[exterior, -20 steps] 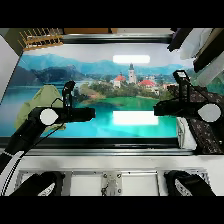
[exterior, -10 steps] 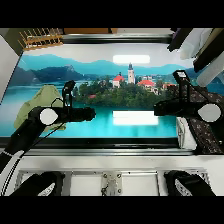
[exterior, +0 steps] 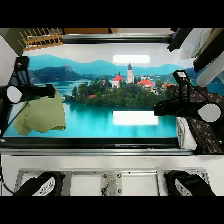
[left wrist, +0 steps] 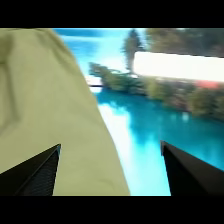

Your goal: Fold the clothes and pants, and hang the long-sleeved shirts on hangers.

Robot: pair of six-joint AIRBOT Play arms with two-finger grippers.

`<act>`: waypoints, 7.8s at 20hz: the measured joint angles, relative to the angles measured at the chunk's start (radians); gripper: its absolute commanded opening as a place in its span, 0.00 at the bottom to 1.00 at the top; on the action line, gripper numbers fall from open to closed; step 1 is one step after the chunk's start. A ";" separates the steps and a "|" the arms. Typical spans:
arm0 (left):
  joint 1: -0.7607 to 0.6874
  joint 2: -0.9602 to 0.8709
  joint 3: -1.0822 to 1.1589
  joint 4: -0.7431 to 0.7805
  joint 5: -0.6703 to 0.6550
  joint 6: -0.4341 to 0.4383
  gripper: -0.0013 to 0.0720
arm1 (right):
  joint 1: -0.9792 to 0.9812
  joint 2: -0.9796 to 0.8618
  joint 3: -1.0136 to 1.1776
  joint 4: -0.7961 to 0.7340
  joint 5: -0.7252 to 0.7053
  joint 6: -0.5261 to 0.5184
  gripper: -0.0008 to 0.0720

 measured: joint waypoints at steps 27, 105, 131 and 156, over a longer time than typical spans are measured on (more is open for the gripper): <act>-0.201 -0.064 0.080 -0.412 -0.047 0.087 0.03 | 0.000 0.000 0.000 0.000 0.000 0.000 0.03; -0.046 0.240 -0.117 -0.354 -0.163 0.032 0.03 | -0.265 -0.281 0.517 -0.113 0.234 0.085 0.83; -0.066 -0.215 -0.019 -0.350 -0.124 0.029 0.03 | -0.082 -0.478 -0.163 0.279 -0.111 -0.052 0.81; 0.109 0.445 0.371 -0.352 -0.232 0.049 0.03 | -0.303 0.057 0.652 0.093 -0.070 -0.052 0.03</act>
